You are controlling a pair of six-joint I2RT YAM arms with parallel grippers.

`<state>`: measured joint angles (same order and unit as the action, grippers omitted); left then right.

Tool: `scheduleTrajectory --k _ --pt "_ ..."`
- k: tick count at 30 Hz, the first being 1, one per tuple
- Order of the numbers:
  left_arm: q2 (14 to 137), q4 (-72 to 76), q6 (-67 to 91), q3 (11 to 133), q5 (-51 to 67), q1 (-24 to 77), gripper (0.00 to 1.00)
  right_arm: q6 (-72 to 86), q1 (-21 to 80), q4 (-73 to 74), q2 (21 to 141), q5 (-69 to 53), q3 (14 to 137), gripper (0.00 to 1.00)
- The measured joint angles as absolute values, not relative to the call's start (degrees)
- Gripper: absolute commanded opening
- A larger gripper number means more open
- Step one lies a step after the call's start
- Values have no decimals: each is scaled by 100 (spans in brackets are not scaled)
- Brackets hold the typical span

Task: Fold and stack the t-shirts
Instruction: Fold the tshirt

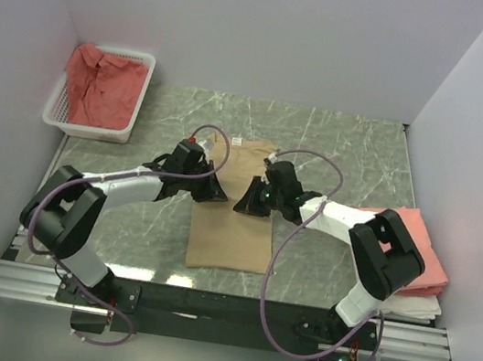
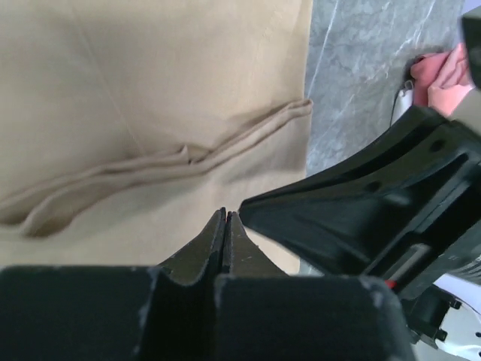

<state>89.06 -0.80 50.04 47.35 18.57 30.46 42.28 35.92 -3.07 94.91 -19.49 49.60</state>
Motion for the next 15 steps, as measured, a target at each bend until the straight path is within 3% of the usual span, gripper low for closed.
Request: scheduleTrajectory --k 15 --pt "10064 84 4860 5089 1557 2989 1 4281 3459 -587 10567 -2073 5629 8"
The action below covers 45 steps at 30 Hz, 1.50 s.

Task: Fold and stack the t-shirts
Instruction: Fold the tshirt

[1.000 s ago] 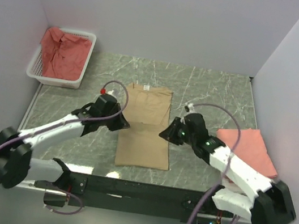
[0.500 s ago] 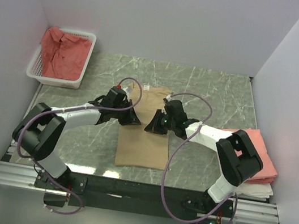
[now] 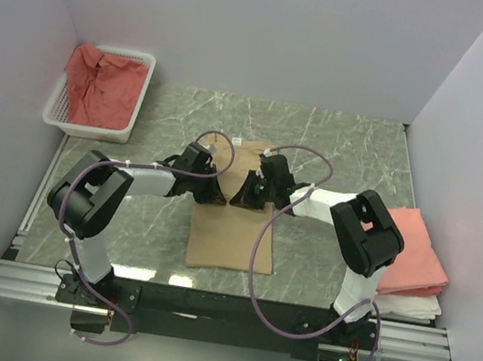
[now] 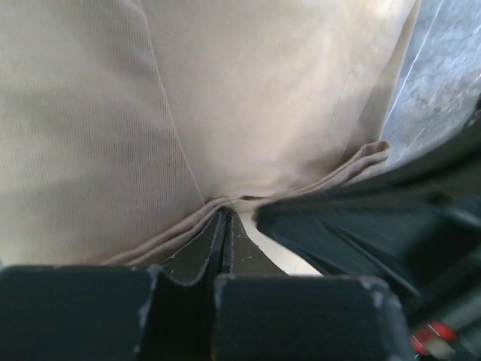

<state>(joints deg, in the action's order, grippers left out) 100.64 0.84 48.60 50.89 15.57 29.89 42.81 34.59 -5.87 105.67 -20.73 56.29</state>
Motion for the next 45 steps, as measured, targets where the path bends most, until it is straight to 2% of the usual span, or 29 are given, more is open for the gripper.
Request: scheduleTrajectory --k 25,36,45 --pt "9889 974 4967 4399 1957 2375 1 4845 2193 -2036 10921 -3795 4779 6" --pt "9675 1138 4648 4233 2115 2099 1 4886 2032 -2534 10984 -4353 4711 7" --pt "9024 1142 4567 3977 2104 1997 1 4888 1874 -2606 10860 -4407 4497 7"
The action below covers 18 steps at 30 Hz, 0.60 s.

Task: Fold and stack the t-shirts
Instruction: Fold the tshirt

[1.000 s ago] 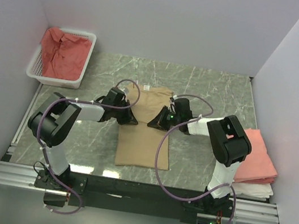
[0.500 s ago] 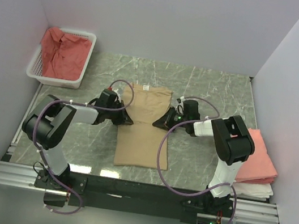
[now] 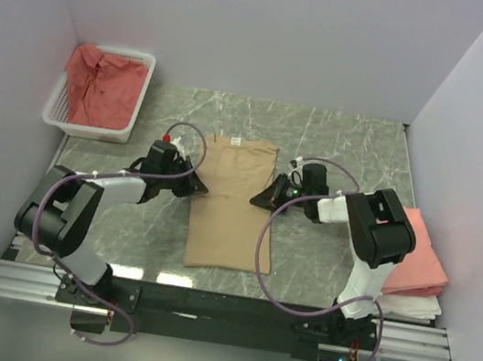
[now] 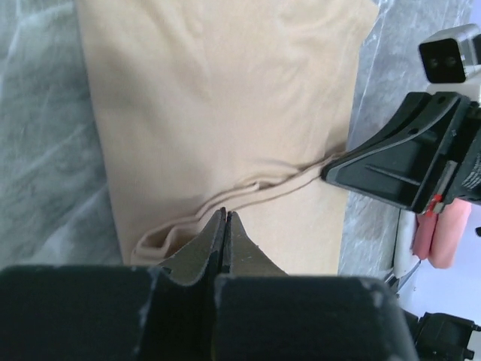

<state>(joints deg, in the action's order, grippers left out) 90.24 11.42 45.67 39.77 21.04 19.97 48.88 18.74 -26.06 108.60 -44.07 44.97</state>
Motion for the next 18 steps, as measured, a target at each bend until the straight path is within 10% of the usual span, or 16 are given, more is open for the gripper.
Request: scheduleTrajectory --k 18 --pt "8914 1149 4624 3470 1743 1979 1 4862 1566 -2711 10637 -4401 4134 7"
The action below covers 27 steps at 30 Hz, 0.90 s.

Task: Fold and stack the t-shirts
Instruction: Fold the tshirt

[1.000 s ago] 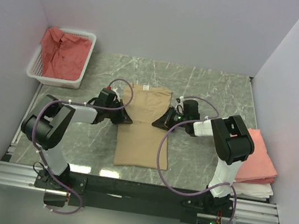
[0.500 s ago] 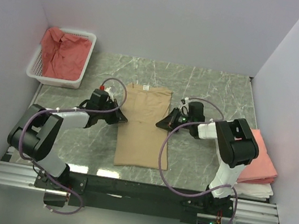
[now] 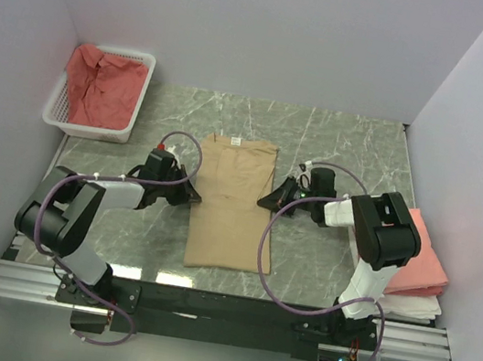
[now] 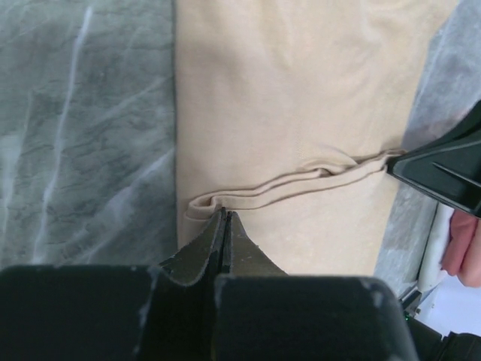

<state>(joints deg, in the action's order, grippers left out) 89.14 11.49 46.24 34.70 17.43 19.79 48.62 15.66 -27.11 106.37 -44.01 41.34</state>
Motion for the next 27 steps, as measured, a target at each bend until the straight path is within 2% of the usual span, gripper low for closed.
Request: scheduleTrajectory --k 17,20,23,24,27 --pt "9098 1435 4770 3380 1776 1874 1 4989 1203 -2847 10936 -4556 4060 6" --pt "9067 1406 4766 3378 1780 1852 8 4974 1151 -2755 10890 -4565 4047 6" --pt "8860 1122 4744 3404 1673 1809 21 4840 1138 -2281 10562 -4418 4049 7" --pt "8731 982 4746 3435 1610 1796 27 4772 1135 -2088 10385 -4348 4056 9" --pt "8243 517 4821 3588 1269 1780 35 4584 1133 -1461 9765 -4158 4101 15"
